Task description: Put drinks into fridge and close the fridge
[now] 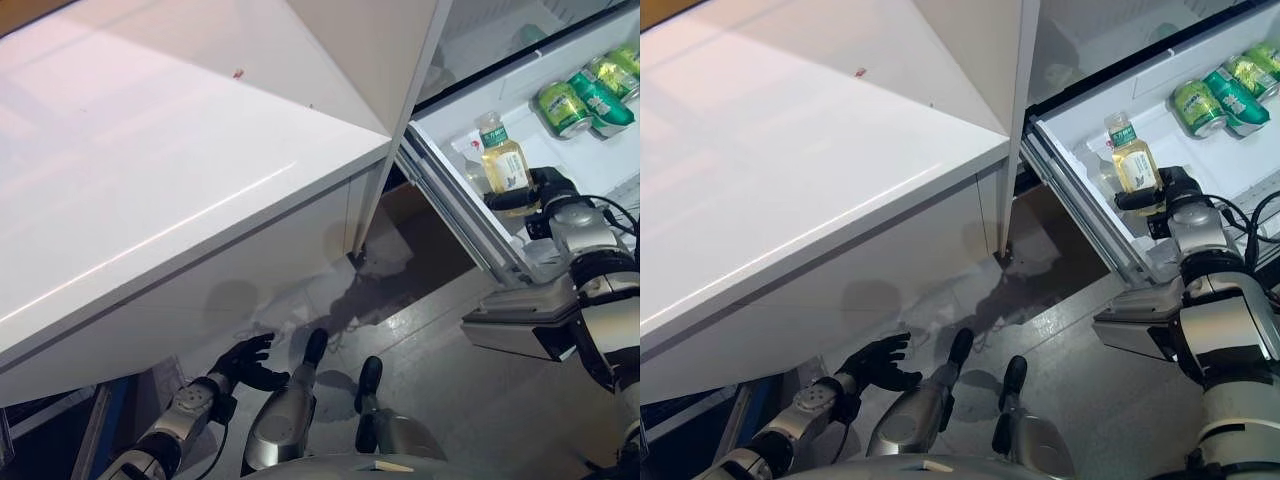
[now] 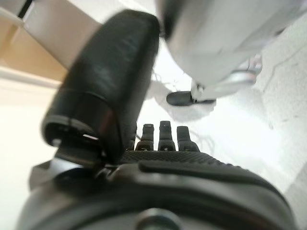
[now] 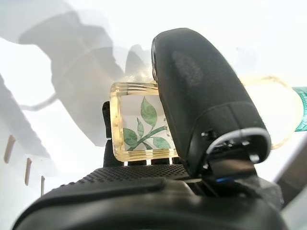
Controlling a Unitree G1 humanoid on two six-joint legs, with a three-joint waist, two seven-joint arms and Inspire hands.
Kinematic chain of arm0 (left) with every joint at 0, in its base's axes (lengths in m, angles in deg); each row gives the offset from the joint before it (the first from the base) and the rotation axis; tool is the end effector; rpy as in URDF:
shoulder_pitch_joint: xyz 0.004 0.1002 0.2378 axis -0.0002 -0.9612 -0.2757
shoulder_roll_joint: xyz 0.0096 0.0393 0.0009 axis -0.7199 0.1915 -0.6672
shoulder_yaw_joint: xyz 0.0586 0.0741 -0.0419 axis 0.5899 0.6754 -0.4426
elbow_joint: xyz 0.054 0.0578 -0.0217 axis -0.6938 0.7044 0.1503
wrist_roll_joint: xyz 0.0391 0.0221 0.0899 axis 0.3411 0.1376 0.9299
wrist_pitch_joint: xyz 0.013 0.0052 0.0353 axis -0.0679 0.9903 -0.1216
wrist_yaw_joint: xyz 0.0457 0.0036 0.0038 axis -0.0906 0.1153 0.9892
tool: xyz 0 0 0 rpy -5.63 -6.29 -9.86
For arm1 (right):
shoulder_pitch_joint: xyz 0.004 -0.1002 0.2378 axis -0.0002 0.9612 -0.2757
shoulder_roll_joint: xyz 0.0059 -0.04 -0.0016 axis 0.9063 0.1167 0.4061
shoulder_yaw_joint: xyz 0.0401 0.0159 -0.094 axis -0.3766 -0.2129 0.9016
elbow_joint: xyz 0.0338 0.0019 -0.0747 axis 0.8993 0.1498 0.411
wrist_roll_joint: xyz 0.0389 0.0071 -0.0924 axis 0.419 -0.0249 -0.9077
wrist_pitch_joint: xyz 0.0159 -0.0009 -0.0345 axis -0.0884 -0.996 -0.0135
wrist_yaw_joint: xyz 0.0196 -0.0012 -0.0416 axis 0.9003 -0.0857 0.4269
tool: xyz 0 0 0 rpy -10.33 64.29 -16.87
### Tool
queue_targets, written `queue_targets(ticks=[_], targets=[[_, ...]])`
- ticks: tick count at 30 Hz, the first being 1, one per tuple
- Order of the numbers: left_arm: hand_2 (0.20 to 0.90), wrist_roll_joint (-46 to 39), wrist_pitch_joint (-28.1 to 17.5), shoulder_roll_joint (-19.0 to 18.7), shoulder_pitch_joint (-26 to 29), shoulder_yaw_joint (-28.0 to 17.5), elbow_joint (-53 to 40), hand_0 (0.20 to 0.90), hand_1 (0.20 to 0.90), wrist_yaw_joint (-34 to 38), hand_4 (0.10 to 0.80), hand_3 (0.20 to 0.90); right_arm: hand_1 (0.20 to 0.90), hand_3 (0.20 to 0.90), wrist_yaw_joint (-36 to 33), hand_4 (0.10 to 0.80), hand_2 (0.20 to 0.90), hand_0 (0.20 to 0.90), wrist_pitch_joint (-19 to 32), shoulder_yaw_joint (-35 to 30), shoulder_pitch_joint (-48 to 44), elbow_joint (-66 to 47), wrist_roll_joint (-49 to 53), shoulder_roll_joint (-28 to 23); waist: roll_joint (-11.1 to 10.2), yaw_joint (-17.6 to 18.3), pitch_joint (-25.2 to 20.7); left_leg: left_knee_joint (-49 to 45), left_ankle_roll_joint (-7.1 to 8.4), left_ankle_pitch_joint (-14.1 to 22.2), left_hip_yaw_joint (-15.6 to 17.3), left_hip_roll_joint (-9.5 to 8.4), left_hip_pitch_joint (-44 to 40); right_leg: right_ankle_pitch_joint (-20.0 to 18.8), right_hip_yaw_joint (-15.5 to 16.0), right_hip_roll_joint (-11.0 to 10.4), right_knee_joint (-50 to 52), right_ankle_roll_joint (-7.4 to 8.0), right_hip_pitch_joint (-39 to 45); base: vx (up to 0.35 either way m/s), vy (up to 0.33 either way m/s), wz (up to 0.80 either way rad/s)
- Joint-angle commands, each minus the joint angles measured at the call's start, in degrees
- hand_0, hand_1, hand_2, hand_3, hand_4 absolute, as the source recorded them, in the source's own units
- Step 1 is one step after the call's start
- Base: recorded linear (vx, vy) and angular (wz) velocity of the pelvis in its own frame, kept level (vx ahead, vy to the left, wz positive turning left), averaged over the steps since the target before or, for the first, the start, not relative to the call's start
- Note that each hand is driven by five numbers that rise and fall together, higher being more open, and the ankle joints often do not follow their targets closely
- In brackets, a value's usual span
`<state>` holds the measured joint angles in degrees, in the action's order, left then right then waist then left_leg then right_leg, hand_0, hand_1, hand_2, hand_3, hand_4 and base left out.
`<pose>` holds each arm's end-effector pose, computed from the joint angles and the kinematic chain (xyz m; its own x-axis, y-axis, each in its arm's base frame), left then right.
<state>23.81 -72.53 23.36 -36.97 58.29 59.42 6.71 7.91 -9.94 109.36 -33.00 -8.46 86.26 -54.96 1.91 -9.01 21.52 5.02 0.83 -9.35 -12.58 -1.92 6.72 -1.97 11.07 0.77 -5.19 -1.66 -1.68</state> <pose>0.1586 0.2332 -0.0700 0.7053 -0.0998 -0.7018 0.2759 0.9506 0.1421 0.3270 -0.3182 0.1699 0.8856 -0.4065 -0.2245 0.1950 0.7644 -0.6146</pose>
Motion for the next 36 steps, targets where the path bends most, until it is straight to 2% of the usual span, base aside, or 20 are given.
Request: queue_targets(ticks=[1,3,6,7,8,9,10,18,29,32,36], targets=[[0.900,0.8,-1.5,0.4,0.1,-0.9,2.4,0.900,0.900,-0.1,0.800,0.900,0.300,0.200,3.6,0.100,0.300,0.300,-1.3,7.5,-7.5,-2.1,-4.4,-6.3,-0.1,-0.2,-1.5,-0.9,-0.55,4.7,3.0,0.34,-0.3,-0.6,-4.1,-1.8,4.6,2.25,-4.4,0.001,-0.037,-0.06],[0.900,0.8,-1.2,0.0,0.2,-1.6,2.4,0.900,0.900,-0.3,0.800,0.900,0.300,0.200,6.9,0.100,0.300,0.300,-4.3,9.5,-8.7,-1.8,-7.5,-6.9,-0.2,-0.3,-1.4,-1.2,-0.37,4.6,3.2,0.33,-0.1,-0.4,-3.9,-1.8,4.8,2.07,-4.4,0.004,-0.042,-0.07],[0.900,0.5,-1.1,-0.3,0.6,-2.0,1.9,0.900,0.900,-0.9,0.800,0.900,0.300,0.200,10.1,0.100,0.300,0.300,-6.2,11.7,-10.9,-0.3,-9.7,-7.3,-0.2,-0.5,-1.3,-1.5,-0.20,4.6,3.2,0.38,0.0,-0.3,-3.6,-1.8,5.0,1.85,-4.5,-0.004,-0.040,-0.01],[0.900,0.6,-1.2,-0.3,0.6,-2.1,1.8,0.900,0.900,-0.9,0.800,0.900,0.399,0.315,10.4,0.215,0.399,0.399,-6.3,11.9,-11.0,-0.3,-9.8,-7.3,-0.2,-0.6,-1.3,-1.5,-0.19,4.6,3.2,0.39,0.0,-0.3,-3.5,-1.8,5.0,1.83,-4.5,-0.004,-0.039,0.01],[0.900,0.9,-1.1,-0.3,0.6,-2.0,1.3,0.900,0.900,-1.0,0.800,0.900,0.556,0.499,11.2,0.399,0.556,0.556,-7.0,12.5,-12.1,0.1,-10.3,-7.3,-0.2,-0.7,-1.3,-1.7,-0.13,4.6,3.2,0.35,0.1,-0.2,-3.5,-1.7,5.2,1.74,-4.5,0.000,0.000,0.00],[0.900,1.0,-1.1,-0.4,0.6,-1.9,1.1,0.900,0.900,-1.1,0.800,0.900,0.780,0.760,11.6,0.660,0.780,0.780,-7.5,12.8,-12.6,0.2,-10.4,-7.2,-0.2,-0.8,-1.2,-1.8,-0.11,4.6,3.1,0.35,0.2,-0.1,-3.4,-1.7,5.2,1.70,-4.5,-0.012,-0.031,0.01],[0.900,1.0,-1.0,-0.5,0.7,-1.9,0.6,0.900,0.900,-1.2,0.800,0.900,0.900,0.900,12.6,0.800,0.900,0.900,-8.2,13.3,-13.5,0.1,-10.8,-7.2,-0.2,-0.9,-1.2,-1.9,-0.07,4.6,3.1,0.32,0.2,-0.1,-3.3,-1.7,5.3,1.65,-4.5,0.000,0.000,0.00],[0.900,2.2,-0.1,-1.0,0.1,-2.3,-1.0,0.900,0.900,-2.0,0.800,0.900,0.900,0.900,13.7,0.800,0.900,0.900,-9.0,12.7,-15.1,-0.9,-8.5,-7.4,-0.7,-1.2,-1.7,-2.1,0.10,4.7,3.5,0.48,-0.2,0.2,-3.1,-1.7,5.6,1.52,-4.0,0.000,0.000,0.00],[0.900,3.4,0.1,-0.5,-0.4,-2.8,0.4,0.900,0.900,-1.4,0.800,0.900,0.900,0.900,13.1,0.800,0.900,0.900,-7.5,10.1,-13.6,-2.8,-4.3,-8.0,-1.6,-0.9,-2.8,-1.7,0.18,4.7,4.0,0.50,-1.0,0.0,-3.2,-1.8,5.4,1.73,-3.4,0.000,0.000,0.00],[0.900,2.9,-0.2,-0.3,-0.7,-3.1,0.7,0.900,0.900,-1.1,0.800,0.900,0.900,0.900,9.8,0.800,0.900,0.900,-5.9,9.1,-13.5,-5.2,-0.8,-7.8,-1.7,-0.6,-3.1,-1.4,0.16,4.7,4.3,0.60,-1.5,-0.1,-3.5,-1.7,5.3,1.76,-3.2,-0.027,0.057,-0.03],[0.900,3.9,0.3,0.1,-2.4,-4.5,1.0,0.900,0.900,-0.6,0.800,0.900,0.900,0.900,2.9,0.800,0.900,0.900,-3.4,6.2,-10.9,-16.6,4.1,-9.6,-2.9,0.8,-4.5,-0.9,0.16,5.1,5.1,0.69,-2.6,-0.1,-4.2,-1.6,5.1,2.01,-2.6,-0.013,0.060,-0.06]])
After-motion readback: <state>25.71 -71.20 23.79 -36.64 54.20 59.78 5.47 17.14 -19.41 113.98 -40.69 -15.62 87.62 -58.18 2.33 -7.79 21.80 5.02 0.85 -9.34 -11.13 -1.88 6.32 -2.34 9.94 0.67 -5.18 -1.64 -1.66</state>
